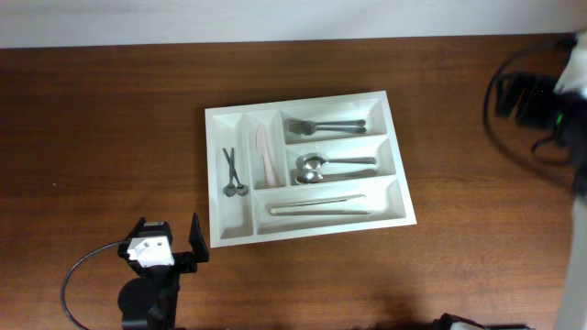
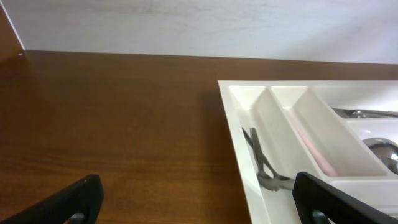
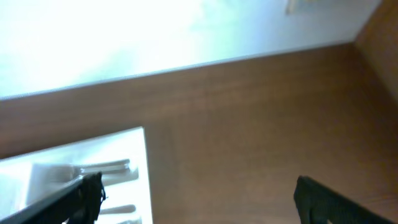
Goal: Pack container
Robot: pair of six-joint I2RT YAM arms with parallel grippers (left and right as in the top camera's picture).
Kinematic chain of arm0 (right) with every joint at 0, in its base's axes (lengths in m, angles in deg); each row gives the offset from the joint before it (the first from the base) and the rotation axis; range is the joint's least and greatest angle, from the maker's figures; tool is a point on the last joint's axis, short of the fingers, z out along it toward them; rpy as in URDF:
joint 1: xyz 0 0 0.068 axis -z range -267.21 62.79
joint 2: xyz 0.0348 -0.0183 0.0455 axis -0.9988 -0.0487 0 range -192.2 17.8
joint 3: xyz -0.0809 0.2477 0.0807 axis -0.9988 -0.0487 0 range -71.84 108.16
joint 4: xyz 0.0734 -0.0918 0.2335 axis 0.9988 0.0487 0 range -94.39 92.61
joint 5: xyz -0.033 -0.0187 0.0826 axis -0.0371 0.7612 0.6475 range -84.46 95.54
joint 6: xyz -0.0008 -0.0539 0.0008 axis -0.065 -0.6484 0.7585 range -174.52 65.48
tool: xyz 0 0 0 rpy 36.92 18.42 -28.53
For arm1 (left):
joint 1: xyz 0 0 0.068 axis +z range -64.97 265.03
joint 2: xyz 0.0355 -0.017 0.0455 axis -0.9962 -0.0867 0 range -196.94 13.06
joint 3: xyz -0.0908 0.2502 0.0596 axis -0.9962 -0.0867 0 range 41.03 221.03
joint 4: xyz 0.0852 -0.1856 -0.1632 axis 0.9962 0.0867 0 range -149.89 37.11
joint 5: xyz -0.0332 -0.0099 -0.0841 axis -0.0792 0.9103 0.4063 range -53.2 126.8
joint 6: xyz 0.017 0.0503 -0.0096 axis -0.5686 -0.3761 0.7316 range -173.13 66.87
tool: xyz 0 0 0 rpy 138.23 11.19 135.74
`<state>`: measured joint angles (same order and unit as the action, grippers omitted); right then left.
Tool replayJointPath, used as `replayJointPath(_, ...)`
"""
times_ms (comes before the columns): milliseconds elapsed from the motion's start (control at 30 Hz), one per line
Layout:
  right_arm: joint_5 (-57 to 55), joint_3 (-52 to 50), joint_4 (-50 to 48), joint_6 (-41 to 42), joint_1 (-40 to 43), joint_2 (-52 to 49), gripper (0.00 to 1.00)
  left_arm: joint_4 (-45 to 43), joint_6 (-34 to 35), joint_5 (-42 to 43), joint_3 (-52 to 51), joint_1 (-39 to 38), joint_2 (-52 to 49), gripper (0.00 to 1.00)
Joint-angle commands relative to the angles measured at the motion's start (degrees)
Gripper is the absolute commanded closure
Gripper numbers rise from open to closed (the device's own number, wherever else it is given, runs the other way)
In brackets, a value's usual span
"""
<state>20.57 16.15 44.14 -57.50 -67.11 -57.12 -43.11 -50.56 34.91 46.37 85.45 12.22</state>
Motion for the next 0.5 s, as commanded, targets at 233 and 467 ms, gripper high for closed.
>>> replayJointPath(233, 2.3, -24.3, -9.2, 0.5, -6.9, 18.9, 0.01, 0.6, -0.7, 0.7, 0.0, -0.3, 0.5, 0.01)
replayJointPath(467, 1.7, -37.2, -25.7, 0.3, -13.5, 27.5, 0.01, 0.6, -0.7, 0.7, 0.0, -0.3, 0.5, 0.01)
